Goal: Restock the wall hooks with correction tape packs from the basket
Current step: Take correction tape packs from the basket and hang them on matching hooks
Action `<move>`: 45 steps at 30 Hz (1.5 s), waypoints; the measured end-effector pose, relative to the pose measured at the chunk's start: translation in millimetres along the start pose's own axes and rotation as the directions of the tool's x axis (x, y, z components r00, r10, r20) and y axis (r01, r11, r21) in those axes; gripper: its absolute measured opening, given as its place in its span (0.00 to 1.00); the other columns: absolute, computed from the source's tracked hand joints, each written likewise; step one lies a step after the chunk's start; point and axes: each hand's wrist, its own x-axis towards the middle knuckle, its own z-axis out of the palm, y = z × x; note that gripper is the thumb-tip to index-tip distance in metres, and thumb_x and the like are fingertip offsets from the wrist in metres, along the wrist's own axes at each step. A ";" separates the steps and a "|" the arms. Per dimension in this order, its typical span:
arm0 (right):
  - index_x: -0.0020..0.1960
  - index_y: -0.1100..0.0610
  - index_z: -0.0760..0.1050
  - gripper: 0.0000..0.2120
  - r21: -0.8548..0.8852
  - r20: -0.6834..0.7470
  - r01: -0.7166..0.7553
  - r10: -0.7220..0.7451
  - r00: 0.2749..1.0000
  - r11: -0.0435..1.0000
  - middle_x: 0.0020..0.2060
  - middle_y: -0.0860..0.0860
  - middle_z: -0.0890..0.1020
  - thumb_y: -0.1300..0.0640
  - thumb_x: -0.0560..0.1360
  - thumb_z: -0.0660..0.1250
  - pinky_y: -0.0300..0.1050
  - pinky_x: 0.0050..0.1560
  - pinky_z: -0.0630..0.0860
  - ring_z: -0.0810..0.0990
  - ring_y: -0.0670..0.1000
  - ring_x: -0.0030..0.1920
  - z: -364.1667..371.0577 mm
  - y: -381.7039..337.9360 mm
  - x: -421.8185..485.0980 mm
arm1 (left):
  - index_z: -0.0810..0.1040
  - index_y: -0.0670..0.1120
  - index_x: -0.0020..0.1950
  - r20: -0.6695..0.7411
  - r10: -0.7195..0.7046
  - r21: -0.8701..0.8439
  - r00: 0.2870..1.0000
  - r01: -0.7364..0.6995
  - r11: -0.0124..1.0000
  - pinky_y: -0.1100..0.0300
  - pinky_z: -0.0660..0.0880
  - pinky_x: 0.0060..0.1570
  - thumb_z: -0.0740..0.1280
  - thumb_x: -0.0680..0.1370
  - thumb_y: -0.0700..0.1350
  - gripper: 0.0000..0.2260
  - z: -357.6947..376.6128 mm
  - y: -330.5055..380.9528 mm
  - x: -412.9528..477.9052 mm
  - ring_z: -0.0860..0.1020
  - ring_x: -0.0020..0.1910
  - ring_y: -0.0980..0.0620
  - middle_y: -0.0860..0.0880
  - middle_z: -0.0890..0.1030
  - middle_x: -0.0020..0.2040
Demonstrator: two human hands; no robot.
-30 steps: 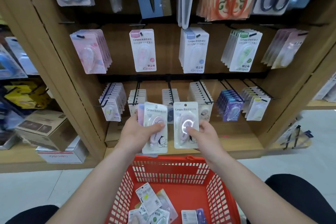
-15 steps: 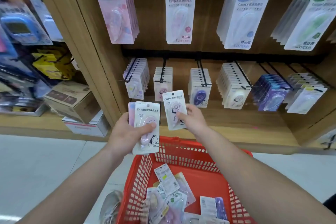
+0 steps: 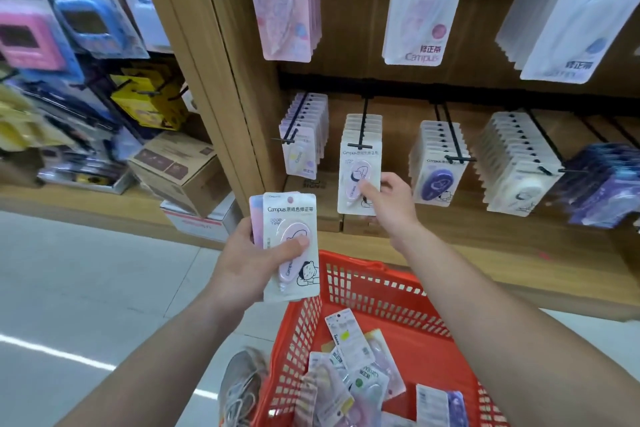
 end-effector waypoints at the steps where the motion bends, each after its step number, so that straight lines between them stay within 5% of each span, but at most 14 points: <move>1: 0.56 0.52 0.76 0.07 -0.003 -0.029 -0.019 0.018 0.999 1.000 0.51 0.48 0.85 0.52 0.81 0.70 0.50 0.44 0.86 0.87 0.50 0.48 2.3 -1.5 3.0 | 0.80 0.50 0.60 0.002 0.005 -0.006 1.000 -0.005 1.000 0.63 0.73 0.22 0.78 0.74 0.46 0.16 0.3 -0.1 0.4 0.87 0.41 0.49 0.49 0.88 0.46; 5: 0.55 0.53 0.76 0.11 -0.073 -0.106 -0.166 0.157 0.982 0.983 0.50 0.48 0.82 0.47 0.80 0.70 0.53 0.53 0.84 0.82 0.55 0.53 8.4 -5.4 17.3 | 0.79 0.51 0.60 0.017 0.005 -0.024 1.000 -0.005 1.000 0.59 0.79 0.28 0.78 0.74 0.49 0.17 5.6 1.1 2.0 0.88 0.42 0.48 0.50 0.88 0.47; 8: 0.63 0.55 0.74 0.21 -0.286 -0.182 -0.127 0.076 0.980 0.950 0.53 0.49 0.81 0.42 0.78 0.70 0.54 0.59 0.79 0.80 0.54 0.57 6.0 -4.6 -0.7 | 0.79 0.52 0.60 0.002 0.010 -0.042 1.000 -0.010 0.999 0.57 0.80 0.30 0.78 0.74 0.49 0.17 8.6 3.3 4.8 0.88 0.42 0.48 0.50 0.88 0.47; 11: 0.61 0.54 0.76 0.12 -0.117 0.061 -0.032 0.039 0.997 0.993 0.53 0.46 0.83 0.48 0.82 0.66 0.53 0.60 0.80 0.82 0.49 0.53 1.1 -1.6 -53.1 | 0.80 0.52 0.58 -0.018 0.016 -0.037 1.000 -0.017 0.999 0.51 0.83 0.32 0.78 0.74 0.49 0.15 10.9 3.0 6.8 0.88 0.42 0.48 0.50 0.88 0.47; 14: 0.56 0.54 0.81 0.09 0.014 0.419 -0.062 0.050 0.906 0.998 0.49 0.48 0.87 0.50 0.82 0.67 0.48 0.50 0.83 0.86 0.47 0.47 -0.9 1.2 -101.4 | 0.80 0.52 0.59 -0.027 0.017 -0.017 0.999 -0.017 1.000 0.39 0.84 0.43 0.78 0.73 0.50 0.16 15.4 -0.9 7.7 0.88 0.43 0.47 0.51 0.88 0.47; 16: 0.52 0.54 0.82 0.07 0.018 0.472 -0.023 0.012 0.881 1.000 0.47 0.49 0.87 0.51 0.78 0.73 0.44 0.48 0.81 0.85 0.46 0.46 7.4 7.2 -115.3 | 0.81 0.51 0.59 -0.025 0.023 -0.013 0.999 -0.023 1.000 0.41 0.84 0.40 0.78 0.72 0.52 0.18 17.3 -3.2 5.3 0.88 0.43 0.46 0.50 0.88 0.47; 18: 0.50 0.51 0.81 0.08 0.051 0.439 -0.009 -0.015 0.898 0.999 0.48 0.51 0.87 0.52 0.74 0.77 0.45 0.50 0.82 0.86 0.48 0.47 5.7 10.6 -121.7 | 0.81 0.50 0.60 -0.002 0.045 0.007 0.999 -0.045 0.999 0.44 0.84 0.38 0.77 0.70 0.55 0.21 26.9 -1.3 0.2 0.87 0.43 0.46 0.49 0.88 0.47; 21: 0.53 0.54 0.80 0.10 0.115 0.397 -0.069 0.017 0.917 0.991 0.49 0.54 0.88 0.54 0.75 0.77 0.55 0.55 0.83 0.87 0.53 0.49 10.4 8.8 -121.1 | 0.80 0.51 0.63 -0.004 0.045 -0.017 0.999 -0.045 0.999 0.38 0.83 0.50 0.75 0.70 0.64 0.27 25.9 -1.6 2.1 0.87 0.48 0.45 0.49 0.88 0.52; 25: 0.60 0.60 0.75 0.13 0.248 0.375 -0.193 0.090 0.923 0.949 0.49 0.56 0.87 0.57 0.79 0.72 0.52 0.47 0.85 0.88 0.54 0.47 -1.9 3.0 -116.3 | 0.80 0.52 0.64 -0.020 0.058 -0.025 0.998 -0.058 0.998 0.37 0.79 0.60 0.71 0.76 0.61 0.21 27.8 -2.2 5.4 0.86 0.54 0.43 0.49 0.87 0.56; 30: 0.58 0.58 0.75 0.08 0.273 0.245 -0.187 0.120 0.962 0.944 0.48 0.52 0.86 0.60 0.81 0.69 0.48 0.43 0.85 0.88 0.50 0.43 -12.6 0.3 -96.3 | 0.78 0.49 0.64 -0.087 0.100 0.023 0.991 -0.098 0.995 0.53 0.79 0.47 0.68 0.82 0.51 0.11 20.1 -1.5 15.0 0.83 0.53 0.47 0.50 0.84 0.55; 45: 0.58 0.49 0.72 0.09 -0.037 -0.024 0.017 -0.018 1.000 0.999 0.54 0.45 0.83 0.55 0.81 0.69 0.50 0.47 0.86 0.85 0.48 0.49 4.7 5.9 -25.2 | 0.77 0.50 0.64 -0.161 0.072 -0.014 0.984 -0.076 0.997 0.53 0.80 0.45 0.69 0.81 0.52 0.13 4.4 -1.7 21.2 0.84 0.54 0.48 0.50 0.84 0.57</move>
